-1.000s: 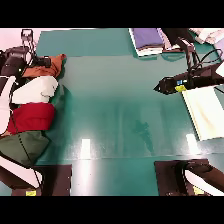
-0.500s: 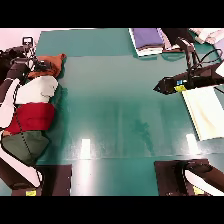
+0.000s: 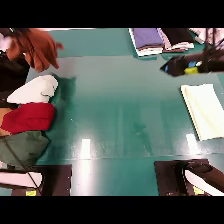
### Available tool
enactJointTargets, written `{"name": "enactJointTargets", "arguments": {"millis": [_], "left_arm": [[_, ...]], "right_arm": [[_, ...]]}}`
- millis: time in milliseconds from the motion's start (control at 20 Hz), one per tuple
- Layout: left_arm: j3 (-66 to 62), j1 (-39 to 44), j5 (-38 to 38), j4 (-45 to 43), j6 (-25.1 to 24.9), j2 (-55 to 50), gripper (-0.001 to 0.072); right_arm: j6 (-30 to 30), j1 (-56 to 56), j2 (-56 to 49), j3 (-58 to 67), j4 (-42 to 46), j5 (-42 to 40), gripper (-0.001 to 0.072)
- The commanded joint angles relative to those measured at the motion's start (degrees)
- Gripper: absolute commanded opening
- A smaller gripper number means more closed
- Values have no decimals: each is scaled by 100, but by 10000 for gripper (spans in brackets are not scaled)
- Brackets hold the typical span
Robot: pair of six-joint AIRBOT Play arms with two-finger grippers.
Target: Fold the shirts.
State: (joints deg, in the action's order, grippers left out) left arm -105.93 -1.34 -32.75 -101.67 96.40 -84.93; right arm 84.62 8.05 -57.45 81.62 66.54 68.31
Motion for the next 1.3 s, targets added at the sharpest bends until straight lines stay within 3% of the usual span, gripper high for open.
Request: {"name": "enactJointTargets", "arguments": {"millis": [0,200,400,650,750,900,1050,1250], "left_arm": [[-175,597,-282,-7,-737,1473,26],[-175,1749,-1405,20,-946,2295,26],[-151,3101,-2817,798,-1014,1998,26],[136,4767,-2920,1976,-1163,887,45],[136,5117,-2916,2291,-1287,426,609],[136,4900,-3025,1871,-1115,240,622],[186,3674,-3327,1714,-516,267,622],[1276,2028,-2986,2732,-348,192,622]], "right_arm": [[-2,-28,2,1091,503,-149,12],[0,-28,0,1971,866,-125,12],[0,-28,2,2470,861,-57,12],[0,-28,7,2664,852,155,12],[-2,-28,7,2653,852,334,12],[-2,-28,7,2653,857,518,12],[-4,-28,7,2653,855,540,12],[-4,-28,-15,2653,855,542,12]]}}
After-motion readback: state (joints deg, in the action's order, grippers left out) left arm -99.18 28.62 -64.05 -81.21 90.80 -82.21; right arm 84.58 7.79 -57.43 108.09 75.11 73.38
